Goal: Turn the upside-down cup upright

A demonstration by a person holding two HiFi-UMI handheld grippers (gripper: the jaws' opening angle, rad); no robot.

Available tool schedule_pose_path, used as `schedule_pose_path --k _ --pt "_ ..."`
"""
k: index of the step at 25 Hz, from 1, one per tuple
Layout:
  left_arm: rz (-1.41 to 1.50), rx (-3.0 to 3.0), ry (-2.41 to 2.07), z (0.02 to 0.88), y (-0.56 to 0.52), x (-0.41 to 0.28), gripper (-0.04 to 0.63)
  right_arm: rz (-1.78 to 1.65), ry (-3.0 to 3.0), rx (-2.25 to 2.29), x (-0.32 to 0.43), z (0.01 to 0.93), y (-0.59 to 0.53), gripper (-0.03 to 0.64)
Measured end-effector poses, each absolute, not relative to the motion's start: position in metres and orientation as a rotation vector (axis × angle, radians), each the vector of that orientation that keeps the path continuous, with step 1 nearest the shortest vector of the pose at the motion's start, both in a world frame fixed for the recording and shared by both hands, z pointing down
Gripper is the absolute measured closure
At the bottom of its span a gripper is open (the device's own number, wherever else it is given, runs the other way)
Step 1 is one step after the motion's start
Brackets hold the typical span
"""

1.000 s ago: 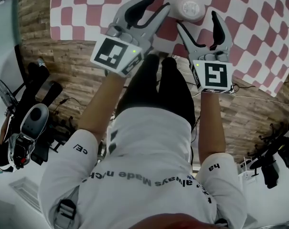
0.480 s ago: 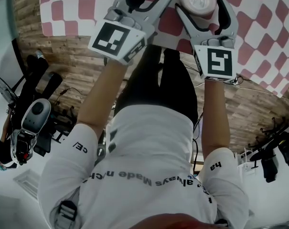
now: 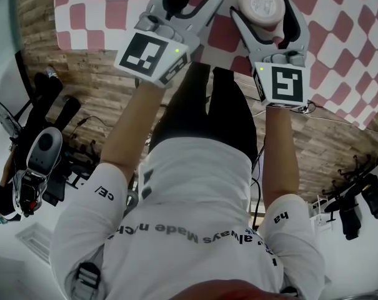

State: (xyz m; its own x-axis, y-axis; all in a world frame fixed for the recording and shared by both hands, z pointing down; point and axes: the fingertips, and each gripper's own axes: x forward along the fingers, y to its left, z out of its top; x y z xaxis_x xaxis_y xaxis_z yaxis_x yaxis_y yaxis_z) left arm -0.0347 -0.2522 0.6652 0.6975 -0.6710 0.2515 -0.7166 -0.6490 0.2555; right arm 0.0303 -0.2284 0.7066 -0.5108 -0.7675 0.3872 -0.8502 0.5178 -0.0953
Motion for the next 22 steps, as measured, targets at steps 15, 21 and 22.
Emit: schedule_pose_path --k 15,21,22 --pt "0.094 2.648 -1.082 0.536 -0.241 -0.027 0.465 0.303 -2.477 1.43 0.059 0.576 -0.223 0.187" --pt "0.057 2.674 -1.071 0.475 -0.229 -0.027 0.465 0.258 -2.486 1.448 0.065 0.515 -0.213 0.189" --pt "0.05 2.679 -1.068 0.465 -0.226 -0.026 0.465 0.249 -2.479 1.45 0.067 0.505 -0.211 0.189"
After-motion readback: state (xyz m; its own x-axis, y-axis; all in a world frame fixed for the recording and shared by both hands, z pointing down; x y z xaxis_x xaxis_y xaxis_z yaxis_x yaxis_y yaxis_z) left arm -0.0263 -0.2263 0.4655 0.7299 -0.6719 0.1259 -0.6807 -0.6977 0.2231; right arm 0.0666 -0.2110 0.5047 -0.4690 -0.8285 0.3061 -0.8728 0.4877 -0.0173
